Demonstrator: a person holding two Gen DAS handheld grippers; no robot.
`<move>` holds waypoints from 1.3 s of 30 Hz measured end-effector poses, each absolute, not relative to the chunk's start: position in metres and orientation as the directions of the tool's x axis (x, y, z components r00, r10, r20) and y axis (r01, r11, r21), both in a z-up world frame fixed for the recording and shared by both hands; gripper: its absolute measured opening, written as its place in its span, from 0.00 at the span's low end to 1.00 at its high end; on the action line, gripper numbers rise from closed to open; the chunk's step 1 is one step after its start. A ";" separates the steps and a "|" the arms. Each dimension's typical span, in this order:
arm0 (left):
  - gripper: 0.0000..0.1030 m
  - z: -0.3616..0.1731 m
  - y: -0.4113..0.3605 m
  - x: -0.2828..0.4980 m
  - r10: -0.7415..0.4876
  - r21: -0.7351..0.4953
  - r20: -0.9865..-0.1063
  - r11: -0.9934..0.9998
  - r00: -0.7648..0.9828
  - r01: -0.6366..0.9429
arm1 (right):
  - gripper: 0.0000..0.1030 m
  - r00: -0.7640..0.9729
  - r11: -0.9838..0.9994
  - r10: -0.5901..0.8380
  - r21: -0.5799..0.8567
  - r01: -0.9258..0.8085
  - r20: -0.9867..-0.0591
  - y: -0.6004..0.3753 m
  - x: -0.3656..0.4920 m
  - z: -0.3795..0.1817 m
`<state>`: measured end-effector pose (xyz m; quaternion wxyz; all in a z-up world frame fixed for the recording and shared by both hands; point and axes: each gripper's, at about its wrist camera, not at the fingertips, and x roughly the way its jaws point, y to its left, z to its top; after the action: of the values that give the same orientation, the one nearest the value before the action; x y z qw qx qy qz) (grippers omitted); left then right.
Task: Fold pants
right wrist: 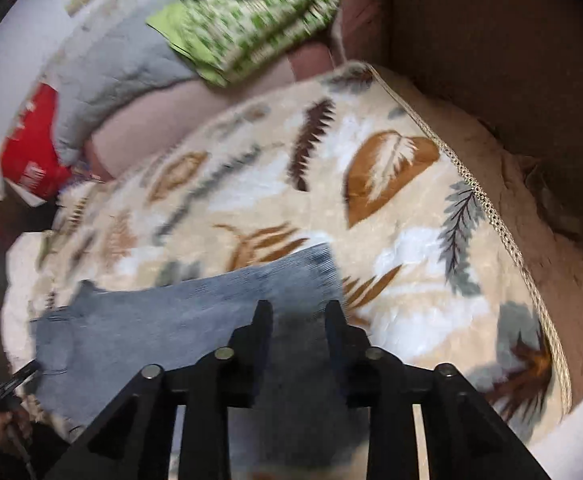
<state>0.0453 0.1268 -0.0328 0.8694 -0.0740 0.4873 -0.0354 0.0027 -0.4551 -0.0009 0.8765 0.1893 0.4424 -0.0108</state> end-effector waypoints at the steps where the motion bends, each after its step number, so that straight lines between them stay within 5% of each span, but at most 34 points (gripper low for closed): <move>1: 0.87 -0.033 0.124 0.043 -0.149 -0.173 -0.839 0.985 0.524 0.003 | 0.33 0.612 0.913 0.221 0.381 0.144 -0.759 -0.449 -0.009 0.001; 2: 0.87 -0.036 0.120 0.043 -0.141 -0.155 -0.843 0.988 0.518 0.015 | 0.43 0.595 0.898 0.280 0.425 0.117 -0.754 -0.439 -0.012 -0.006; 3: 0.87 -0.045 0.116 0.045 -0.075 -0.077 -0.864 0.997 0.497 0.017 | 0.63 0.566 0.888 0.311 0.446 0.114 -0.764 -0.438 -0.016 -0.016; 5: 0.91 -0.063 0.124 0.051 0.006 -0.012 -0.893 0.999 0.451 -0.037 | 0.73 0.404 0.892 0.310 0.410 0.191 -0.861 -0.435 -0.015 -0.061; 6: 0.91 -0.065 0.137 0.051 -0.049 -0.087 -0.886 0.994 0.461 -0.062 | 0.70 0.351 0.894 0.314 0.399 0.205 -0.882 -0.436 -0.017 -0.077; 10: 0.91 -0.045 0.146 0.049 0.072 -0.008 -0.879 0.986 0.472 -0.165 | 0.69 0.458 0.878 0.305 0.433 0.204 -0.835 -0.441 -0.027 -0.034; 16: 0.91 -0.023 0.128 0.047 -0.025 -0.096 -0.847 0.990 0.531 -0.107 | 0.69 0.494 0.876 0.388 0.477 0.065 -0.779 -0.377 0.008 0.002; 20: 0.91 -0.039 0.125 0.052 0.076 0.005 -0.855 0.990 0.514 -0.138 | 0.69 0.436 0.898 0.441 0.380 -0.223 -0.785 -0.253 0.075 0.018; 26: 0.94 -0.061 0.140 0.045 0.037 -0.044 -0.843 0.989 0.537 -0.138 | 0.67 0.337 0.870 0.341 0.159 -0.466 -0.878 -0.097 0.169 -0.013; 28: 0.95 -0.064 0.141 0.044 0.026 -0.054 -0.837 0.990 0.546 -0.130 | 0.63 0.299 0.861 0.303 0.126 -0.492 -0.905 -0.075 0.188 -0.032; 30: 0.96 -0.065 0.142 0.046 0.018 -0.058 -0.834 0.991 0.551 -0.121 | 0.37 0.249 0.856 0.282 0.126 -0.501 -0.927 -0.062 0.198 -0.050; 33: 0.97 -0.066 0.142 0.048 0.014 -0.061 -0.831 0.991 0.557 -0.117 | 0.09 0.256 0.841 0.231 0.060 -0.538 -0.939 -0.052 0.195 -0.060; 39: 0.98 -0.067 0.142 0.048 0.016 -0.060 -0.828 0.991 0.561 -0.118 | 0.02 0.350 0.864 0.173 -0.029 -0.502 -0.921 -0.050 0.201 -0.047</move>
<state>0.0481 0.1417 -0.0675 0.8817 -0.0543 0.4671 0.0380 0.2014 -0.0501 -0.0468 0.8067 -0.1554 0.5304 0.2092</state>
